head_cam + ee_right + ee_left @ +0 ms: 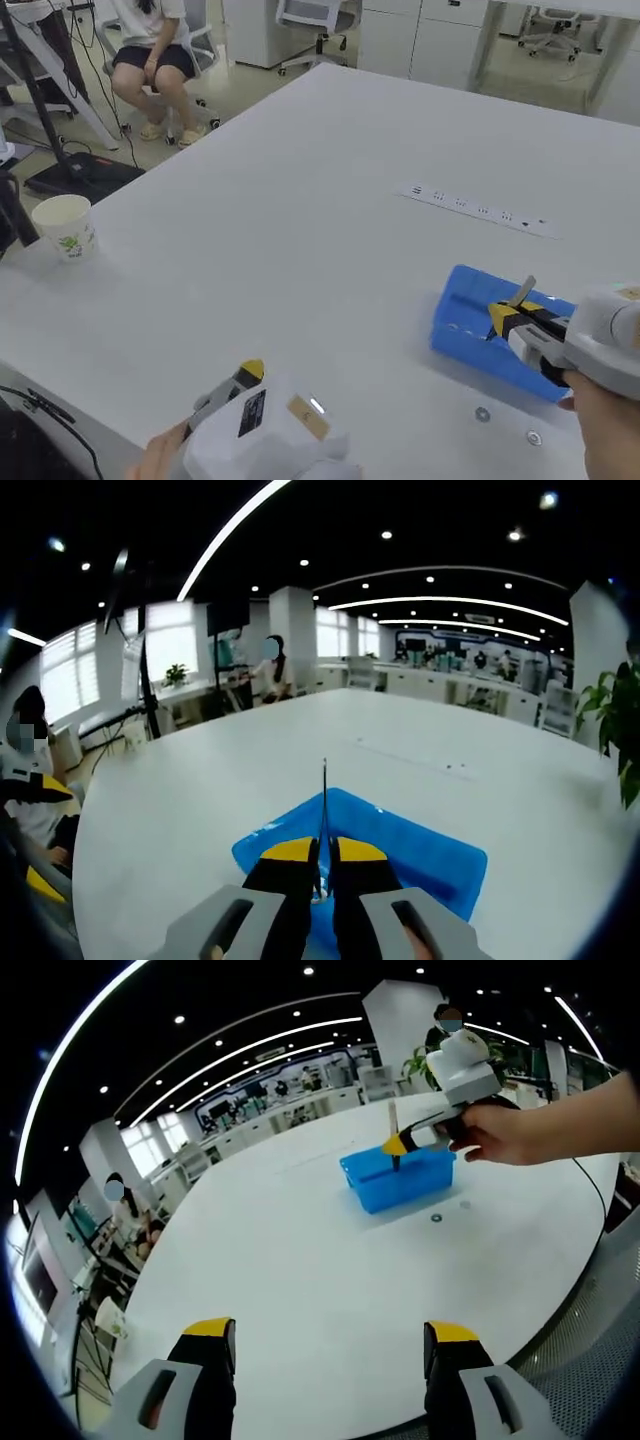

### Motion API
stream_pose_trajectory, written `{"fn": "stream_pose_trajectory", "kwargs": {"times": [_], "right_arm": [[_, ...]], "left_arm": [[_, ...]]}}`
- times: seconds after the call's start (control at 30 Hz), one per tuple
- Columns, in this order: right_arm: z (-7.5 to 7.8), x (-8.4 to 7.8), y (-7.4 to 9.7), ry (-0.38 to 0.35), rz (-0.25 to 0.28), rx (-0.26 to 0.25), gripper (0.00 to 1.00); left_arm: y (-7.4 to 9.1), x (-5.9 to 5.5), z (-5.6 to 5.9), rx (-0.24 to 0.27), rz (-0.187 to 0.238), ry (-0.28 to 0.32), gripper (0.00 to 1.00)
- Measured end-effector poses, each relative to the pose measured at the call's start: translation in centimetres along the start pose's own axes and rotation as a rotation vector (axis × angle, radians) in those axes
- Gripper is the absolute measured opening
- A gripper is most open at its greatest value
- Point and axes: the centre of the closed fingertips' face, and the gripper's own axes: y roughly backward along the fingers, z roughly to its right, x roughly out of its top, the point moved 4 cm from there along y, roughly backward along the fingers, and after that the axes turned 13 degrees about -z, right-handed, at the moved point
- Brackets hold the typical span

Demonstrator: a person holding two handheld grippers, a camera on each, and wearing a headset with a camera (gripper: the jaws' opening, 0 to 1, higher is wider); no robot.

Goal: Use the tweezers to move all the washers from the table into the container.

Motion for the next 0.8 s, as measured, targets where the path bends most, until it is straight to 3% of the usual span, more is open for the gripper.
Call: {"fn": "stream_pose_trajectory", "kwargs": {"times": [0.4,0.6,0.63,0.8], "right_arm": [[0.7,-0.1,-1.2,-0.007,-0.018,-0.005,0.02],[0.3,-0.8,-1.6,0.006,-0.038,-0.001,0.02],[0.3,-0.6,-1.5,0.010,-0.012,-0.008,0.02],[0.4,-0.9,-1.3,-0.005,-0.012,-0.019,0.03]], "left_arm": [[-0.1,-0.1,0.0,-0.003,-0.011,-0.001,0.77],[-0.1,-0.2,0.0,-0.003,-0.014,0.000,0.76],[-0.1,-0.2,0.0,-0.002,-0.013,-0.001,0.76],[-0.1,-0.1,0.0,-0.001,-0.012,0.002,0.75]]}}
